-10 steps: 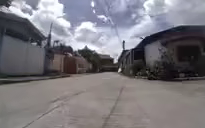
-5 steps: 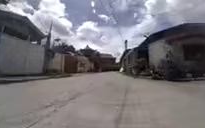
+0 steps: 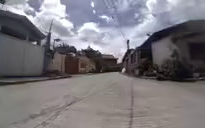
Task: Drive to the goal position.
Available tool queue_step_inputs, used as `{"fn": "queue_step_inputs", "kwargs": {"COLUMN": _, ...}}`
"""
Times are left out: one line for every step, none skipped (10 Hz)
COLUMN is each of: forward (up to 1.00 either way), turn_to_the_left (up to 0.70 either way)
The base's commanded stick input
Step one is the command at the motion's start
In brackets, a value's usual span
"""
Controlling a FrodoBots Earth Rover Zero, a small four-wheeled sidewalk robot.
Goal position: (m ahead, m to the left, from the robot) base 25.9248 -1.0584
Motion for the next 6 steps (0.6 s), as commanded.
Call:
{"fn": "queue_step_inputs", "kwargs": {"forward": 0.70, "turn_to_the_left": -0.35}}
{"fn": "queue_step_inputs", "kwargs": {"forward": 0.70, "turn_to_the_left": -0.35}}
{"fn": "queue_step_inputs", "kwargs": {"forward": 0.70, "turn_to_the_left": -0.32}}
{"fn": "queue_step_inputs", "kwargs": {"forward": 0.70, "turn_to_the_left": -0.22}}
{"fn": "queue_step_inputs", "kwargs": {"forward": 0.70, "turn_to_the_left": -0.12}}
{"fn": "queue_step_inputs", "kwargs": {"forward": 0.70, "turn_to_the_left": -0.02}}
